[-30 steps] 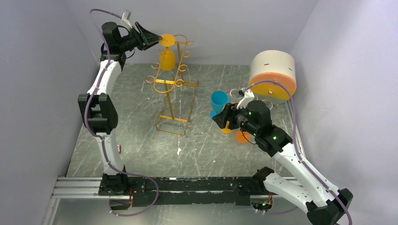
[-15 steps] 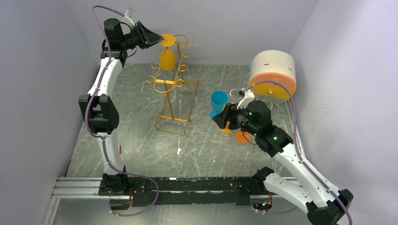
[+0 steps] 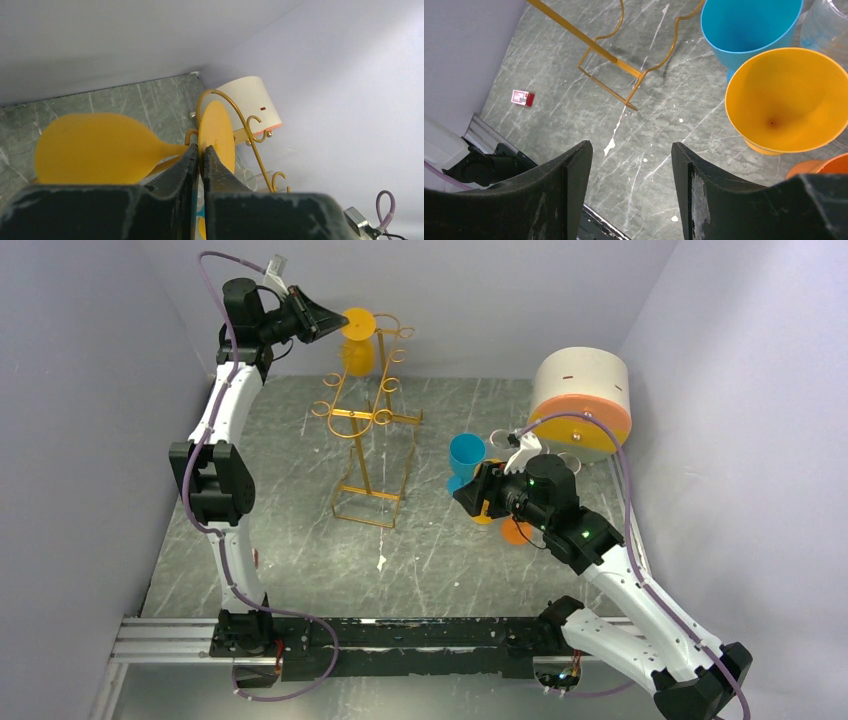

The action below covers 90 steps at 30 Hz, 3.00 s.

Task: Take the wine glass off the wine glass rack
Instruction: Pick up the wine glass from the wine rack, then place the wine glass at the center of the board.

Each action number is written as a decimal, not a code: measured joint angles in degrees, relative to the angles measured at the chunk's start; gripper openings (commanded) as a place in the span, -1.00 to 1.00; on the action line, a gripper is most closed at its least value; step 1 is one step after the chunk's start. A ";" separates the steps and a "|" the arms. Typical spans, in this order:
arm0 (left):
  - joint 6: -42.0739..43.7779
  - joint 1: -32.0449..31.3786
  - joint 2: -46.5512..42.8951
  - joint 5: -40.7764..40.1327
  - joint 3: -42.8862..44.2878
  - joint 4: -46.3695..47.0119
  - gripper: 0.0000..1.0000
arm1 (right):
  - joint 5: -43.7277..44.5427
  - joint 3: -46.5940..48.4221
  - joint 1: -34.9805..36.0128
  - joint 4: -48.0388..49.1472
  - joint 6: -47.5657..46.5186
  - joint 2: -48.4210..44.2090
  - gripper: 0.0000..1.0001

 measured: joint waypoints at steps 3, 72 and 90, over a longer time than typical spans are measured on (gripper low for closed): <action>-0.13 0.00 0.00 -0.15 -0.07 0.20 -0.86 | -0.02 0.00 0.00 -0.02 0.00 0.00 0.27; 0.39 11.52 -63.04 -28.20 -68.76 12.61 -0.86 | -5.75 -4.00 0.00 7.52 5.60 -5.20 0.28; 3.61 11.47 -98.92 -24.74 -88.37 -11.61 -0.86 | -17.14 -13.90 0.02 26.62 14.93 0.90 0.34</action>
